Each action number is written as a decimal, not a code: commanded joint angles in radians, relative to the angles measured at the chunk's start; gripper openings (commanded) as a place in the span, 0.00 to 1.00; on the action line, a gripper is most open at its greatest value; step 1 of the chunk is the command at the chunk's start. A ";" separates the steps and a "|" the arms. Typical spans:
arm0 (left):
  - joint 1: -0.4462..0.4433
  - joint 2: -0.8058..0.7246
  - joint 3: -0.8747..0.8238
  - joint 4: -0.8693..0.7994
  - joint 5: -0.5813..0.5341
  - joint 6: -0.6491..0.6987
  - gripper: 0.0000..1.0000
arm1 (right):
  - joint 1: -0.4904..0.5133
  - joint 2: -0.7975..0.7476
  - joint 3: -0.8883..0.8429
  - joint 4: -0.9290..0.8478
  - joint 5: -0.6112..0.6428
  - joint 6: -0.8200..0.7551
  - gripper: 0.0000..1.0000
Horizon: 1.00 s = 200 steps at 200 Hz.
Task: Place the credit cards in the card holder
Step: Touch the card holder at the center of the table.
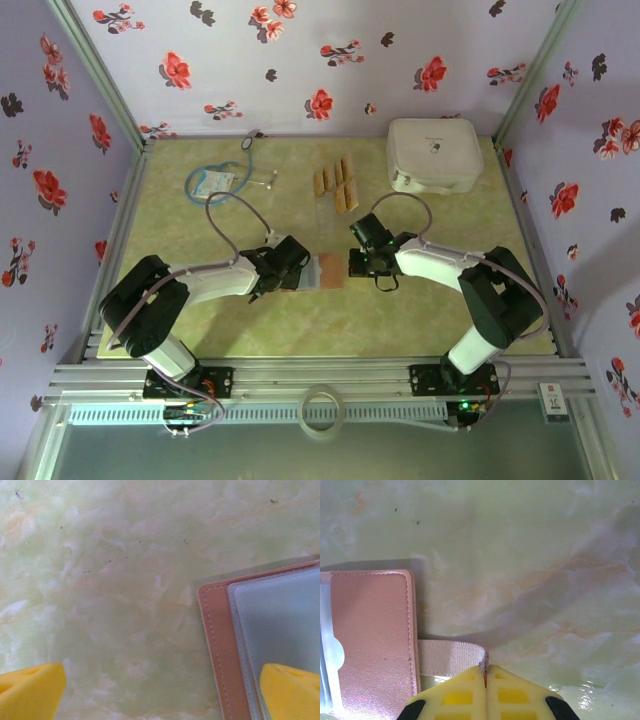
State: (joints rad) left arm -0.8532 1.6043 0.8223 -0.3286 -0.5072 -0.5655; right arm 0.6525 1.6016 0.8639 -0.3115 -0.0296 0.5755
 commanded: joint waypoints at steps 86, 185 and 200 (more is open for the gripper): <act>-0.003 -0.143 0.031 -0.073 -0.024 0.030 1.00 | -0.014 -0.206 0.117 -0.221 0.102 -0.090 0.81; 0.005 -0.348 -0.060 0.033 -0.048 0.051 1.00 | -0.079 -0.138 0.494 -0.411 0.332 -0.205 0.99; 0.006 -0.373 -0.086 0.067 -0.067 0.059 1.00 | -0.079 -0.077 0.561 -0.434 0.312 -0.237 0.96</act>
State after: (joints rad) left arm -0.8528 1.2705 0.7815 -0.3202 -0.5217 -0.5377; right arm 0.5743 1.4338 1.3327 -0.6666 0.2836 0.4160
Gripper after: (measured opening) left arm 0.996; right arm 0.988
